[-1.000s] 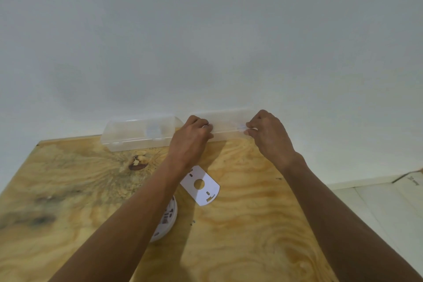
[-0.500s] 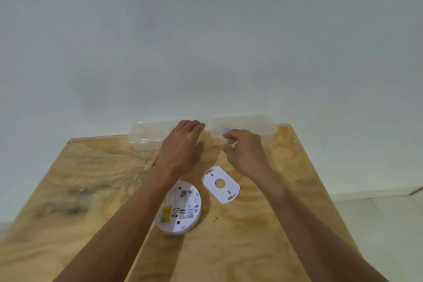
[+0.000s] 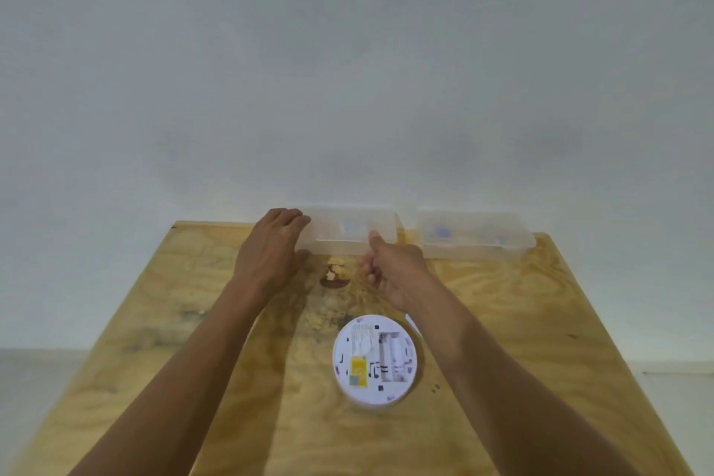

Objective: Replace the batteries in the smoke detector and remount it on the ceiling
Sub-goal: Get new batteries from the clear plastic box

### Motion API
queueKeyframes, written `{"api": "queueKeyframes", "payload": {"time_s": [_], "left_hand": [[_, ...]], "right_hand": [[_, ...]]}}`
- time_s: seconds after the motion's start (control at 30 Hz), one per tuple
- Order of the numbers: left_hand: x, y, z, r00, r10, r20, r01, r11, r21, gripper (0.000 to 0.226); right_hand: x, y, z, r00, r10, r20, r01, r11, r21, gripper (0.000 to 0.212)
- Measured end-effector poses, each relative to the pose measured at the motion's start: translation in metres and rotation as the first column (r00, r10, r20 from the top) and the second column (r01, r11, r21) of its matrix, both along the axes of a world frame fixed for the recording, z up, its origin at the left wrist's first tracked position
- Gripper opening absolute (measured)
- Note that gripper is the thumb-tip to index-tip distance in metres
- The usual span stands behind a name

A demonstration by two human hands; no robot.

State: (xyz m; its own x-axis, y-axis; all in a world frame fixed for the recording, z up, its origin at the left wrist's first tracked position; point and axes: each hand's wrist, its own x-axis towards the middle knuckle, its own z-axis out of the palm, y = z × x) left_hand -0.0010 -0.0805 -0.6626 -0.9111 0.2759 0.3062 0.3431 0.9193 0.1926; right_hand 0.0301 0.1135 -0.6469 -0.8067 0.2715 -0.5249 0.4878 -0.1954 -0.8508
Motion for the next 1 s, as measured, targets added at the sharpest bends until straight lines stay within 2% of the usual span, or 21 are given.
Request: {"api": "queueKeyframes", "payload": {"time_s": [0.37, 0.57, 0.7, 0.87, 1.0], "left_hand": [[-0.013, -0.011, -0.012, 0.995, -0.062, -0.074, 0.067, 0.995, 0.069, 0.056], [-0.014, -0.013, -0.013, 0.994, -0.078, -0.073, 0.086, 0.989, 0.118, 0.056], [-0.015, -0.017, -0.013, 0.992, -0.094, -0.081, 0.105, 0.984, 0.145, 0.059], [-0.016, -0.019, -0.01, 0.989, -0.119, -0.087, 0.131, 0.979, 0.154, 0.058], [-0.017, -0.02, -0.013, 0.989, -0.117, -0.095, 0.131, 0.98, 0.15, 0.059]], "right_hand": [[-0.008, -0.003, -0.005, 0.999, -0.048, 0.018, 0.05, 0.994, -0.093, 0.032], [-0.006, -0.004, 0.001, 0.999, -0.009, 0.038, 0.012, 0.996, -0.092, 0.034], [-0.008, -0.034, 0.007, 0.995, 0.094, 0.043, -0.087, 0.986, -0.141, 0.028], [-0.018, -0.077, 0.006, 0.994, 0.092, 0.051, -0.086, 0.99, -0.11, 0.023], [-0.017, -0.077, 0.002, 0.996, 0.081, 0.027, -0.079, 0.995, -0.058, 0.026]]}}
